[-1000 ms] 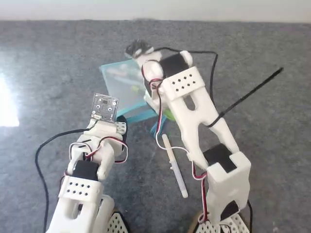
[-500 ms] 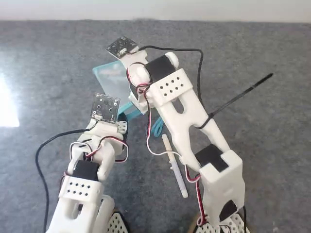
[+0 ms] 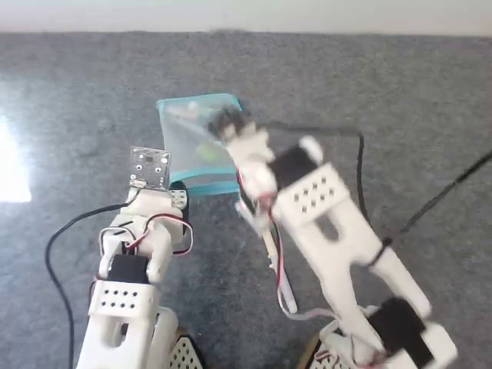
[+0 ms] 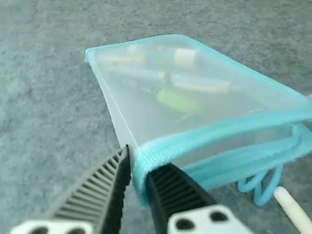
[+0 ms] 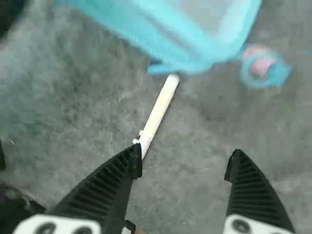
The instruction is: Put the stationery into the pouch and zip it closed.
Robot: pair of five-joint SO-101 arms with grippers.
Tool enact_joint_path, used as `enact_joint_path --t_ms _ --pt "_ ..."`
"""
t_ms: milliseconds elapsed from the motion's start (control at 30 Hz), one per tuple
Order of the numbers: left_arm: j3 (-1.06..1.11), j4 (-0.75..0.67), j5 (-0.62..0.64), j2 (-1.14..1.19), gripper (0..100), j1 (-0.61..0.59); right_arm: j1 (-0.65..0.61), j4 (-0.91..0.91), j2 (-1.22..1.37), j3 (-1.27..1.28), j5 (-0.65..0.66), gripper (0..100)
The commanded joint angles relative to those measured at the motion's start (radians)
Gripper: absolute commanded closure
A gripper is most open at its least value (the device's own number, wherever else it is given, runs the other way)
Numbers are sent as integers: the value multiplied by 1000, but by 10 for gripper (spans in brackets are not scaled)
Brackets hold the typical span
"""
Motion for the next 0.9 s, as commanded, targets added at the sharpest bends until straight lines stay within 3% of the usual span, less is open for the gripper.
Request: enact_joint_path --t_ms 0,300,433,633,733,833,867 --pt "-62 -17 31 -11 989 -46 -22 -182 -153 362 -3 728" --pt "-65 -18 52 -9 989 -71 -76 -280 -77 551 -21 729" --pt "-64 -18 52 -9 989 -71 -82 -384 -12 589 -129 729" --pt "-65 -18 52 -9 989 -69 -82 -415 45 609 -149 738" --pt "-64 -18 52 -9 989 -66 -73 -466 73 634 -141 833" --pt "-62 -18 52 -9 989 -64 -41 -509 90 637 -138 991" --pt "-62 -18 52 -9 989 -64 -13 -510 93 632 -124 994"
